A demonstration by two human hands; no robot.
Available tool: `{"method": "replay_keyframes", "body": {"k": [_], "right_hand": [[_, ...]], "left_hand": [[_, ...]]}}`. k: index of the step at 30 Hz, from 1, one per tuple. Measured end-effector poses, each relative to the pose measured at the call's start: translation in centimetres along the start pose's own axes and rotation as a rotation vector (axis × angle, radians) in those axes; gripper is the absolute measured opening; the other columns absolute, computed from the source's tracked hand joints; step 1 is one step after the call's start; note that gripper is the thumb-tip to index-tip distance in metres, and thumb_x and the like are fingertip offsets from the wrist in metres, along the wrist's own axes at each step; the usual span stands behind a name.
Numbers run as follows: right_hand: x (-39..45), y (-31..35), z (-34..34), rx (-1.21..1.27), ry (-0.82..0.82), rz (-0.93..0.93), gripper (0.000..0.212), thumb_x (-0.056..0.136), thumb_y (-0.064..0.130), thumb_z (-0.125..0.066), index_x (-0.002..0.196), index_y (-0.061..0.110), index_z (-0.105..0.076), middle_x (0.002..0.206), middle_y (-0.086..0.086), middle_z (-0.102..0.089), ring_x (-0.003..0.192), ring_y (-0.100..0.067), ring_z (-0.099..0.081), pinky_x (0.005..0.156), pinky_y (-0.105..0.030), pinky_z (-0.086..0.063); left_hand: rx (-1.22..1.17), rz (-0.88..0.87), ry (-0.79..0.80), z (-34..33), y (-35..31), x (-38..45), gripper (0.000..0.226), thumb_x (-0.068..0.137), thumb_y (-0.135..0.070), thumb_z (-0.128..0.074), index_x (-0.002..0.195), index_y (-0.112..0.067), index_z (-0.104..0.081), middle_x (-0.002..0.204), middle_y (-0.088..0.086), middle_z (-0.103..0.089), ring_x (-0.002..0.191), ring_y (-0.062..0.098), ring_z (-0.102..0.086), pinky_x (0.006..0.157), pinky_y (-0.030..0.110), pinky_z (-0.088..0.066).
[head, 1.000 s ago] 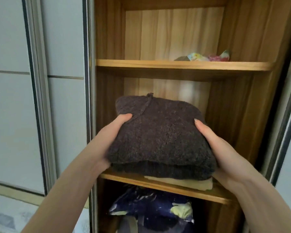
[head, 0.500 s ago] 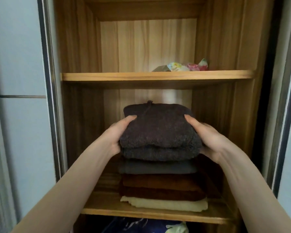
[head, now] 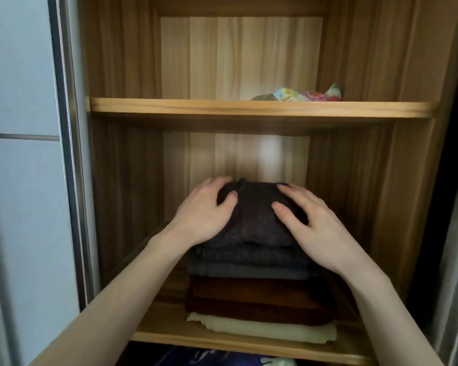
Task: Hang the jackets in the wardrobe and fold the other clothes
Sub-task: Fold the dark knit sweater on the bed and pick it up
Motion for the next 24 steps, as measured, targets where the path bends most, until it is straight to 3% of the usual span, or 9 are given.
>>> {"method": "replay_keyframes", "body": {"k": [4,10,16,20,24], "right_hand": [[0.2,-0.6,-1.9,-0.142,0.059,-0.024,0.065,0.096,0.068,-0.042,0.156,0.043,-0.04,0.167,0.017,-0.029,0.156,-0.006,-0.017,0.126,-0.032,-0.016],[-0.1,-2.4,-3.0,-0.13,0.15,-0.084,0.061,0.101,0.06,-0.047,0.159,0.041,-0.035,0.169,0.016,-0.023,0.157,-0.005,-0.011,0.128,-0.032,-0.011],[-0.7,-2.3,-2.9,-0.136,0.172,-0.04,0.062,0.102,0.059,-0.043,0.16,0.041,-0.032,0.17,0.016,-0.019,0.158,-0.006,-0.008,0.127,-0.031,-0.008],[-1.2,-1.9,-2.7,-0.156,0.12,0.021,0.066,0.099,0.064,-0.037,0.16,0.039,-0.032,0.17,0.013,-0.022,0.158,-0.01,-0.012,0.129,-0.036,-0.012],[-2.3,-1.0,-2.4,-0.283,-0.066,0.106,0.063,0.107,0.061,-0.029,0.158,0.026,-0.041,0.164,-0.003,-0.039,0.155,-0.021,-0.027,0.128,-0.045,-0.021]], "left_hand": [[0.191,-0.019,0.281,-3.1,0.5,-0.8,0.061,0.107,-0.06,-0.035,0.163,-0.036,-0.031,0.169,-0.009,-0.031,0.154,0.016,-0.03,0.124,0.039,-0.03],[0.149,0.019,0.26,-3.9,2.7,-1.5,0.061,0.106,-0.065,-0.032,0.162,-0.042,-0.03,0.17,-0.012,-0.029,0.155,0.013,-0.027,0.126,0.038,-0.025],[0.087,-0.018,0.133,-4.0,2.6,-3.1,0.057,0.107,-0.059,-0.036,0.16,-0.038,-0.037,0.165,-0.01,-0.037,0.152,0.01,-0.032,0.126,0.036,-0.027],[0.111,-0.062,0.009,-2.9,1.6,-4.3,0.054,0.108,-0.055,-0.04,0.156,-0.03,-0.047,0.156,-0.009,-0.05,0.143,0.01,-0.045,0.12,0.038,-0.038],[0.2,-0.116,-0.202,-0.6,0.6,-8.2,0.048,0.109,-0.051,-0.041,0.148,-0.027,-0.054,0.139,-0.012,-0.059,0.129,0.003,-0.052,0.109,0.033,-0.048]]}}
Point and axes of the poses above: each hand's wrist, its own x-axis towards the middle knuckle, its own z-axis out of the back of the hand, y = z × x, the point moved 6 cm from there along x, towards the middle knuckle
